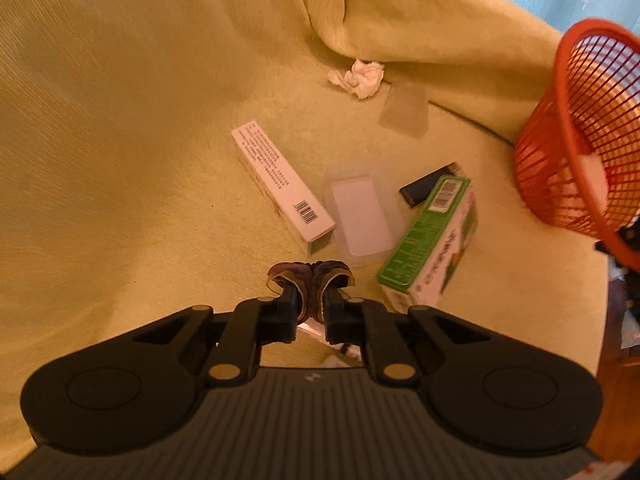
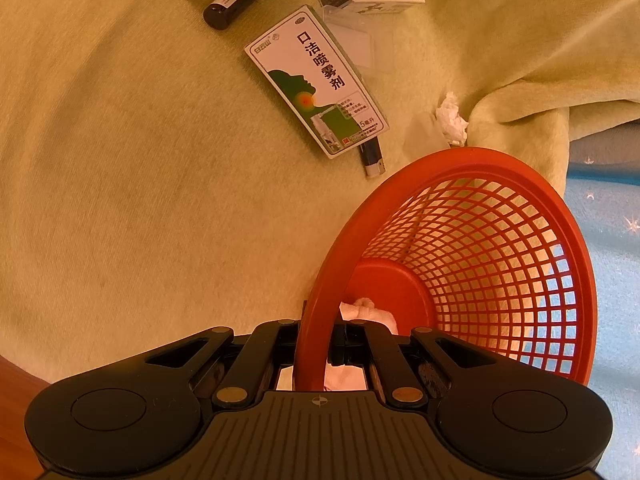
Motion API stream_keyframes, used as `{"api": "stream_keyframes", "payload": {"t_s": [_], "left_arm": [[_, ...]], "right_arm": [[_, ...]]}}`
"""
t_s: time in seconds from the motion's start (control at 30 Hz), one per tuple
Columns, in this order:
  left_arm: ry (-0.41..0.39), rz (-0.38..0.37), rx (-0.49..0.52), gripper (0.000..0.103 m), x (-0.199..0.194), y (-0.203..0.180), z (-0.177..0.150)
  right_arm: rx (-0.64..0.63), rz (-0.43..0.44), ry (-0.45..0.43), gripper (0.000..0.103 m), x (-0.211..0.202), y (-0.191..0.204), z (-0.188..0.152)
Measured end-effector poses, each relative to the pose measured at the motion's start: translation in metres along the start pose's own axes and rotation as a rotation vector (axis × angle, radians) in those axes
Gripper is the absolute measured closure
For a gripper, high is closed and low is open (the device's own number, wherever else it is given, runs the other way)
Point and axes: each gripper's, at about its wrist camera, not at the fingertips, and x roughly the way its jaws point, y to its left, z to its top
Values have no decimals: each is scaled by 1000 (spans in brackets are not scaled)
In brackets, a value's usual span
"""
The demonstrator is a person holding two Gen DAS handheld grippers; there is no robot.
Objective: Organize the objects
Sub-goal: 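Carry the hair tie into the wastebasket and open the left tool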
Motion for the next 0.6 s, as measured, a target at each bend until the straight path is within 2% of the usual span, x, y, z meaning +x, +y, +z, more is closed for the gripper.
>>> {"api": "stream_keyframes", "payload": {"t_s": [0.3,0.6], "left_arm": [[-41,-42,-42,94,-46,-25,22],[-89,-119,8,94,-82,-61,53]], "right_arm": [[-6,2,0,102,-1,-1,-1],[-6,4,2,102,-1,-1,-1]]}}
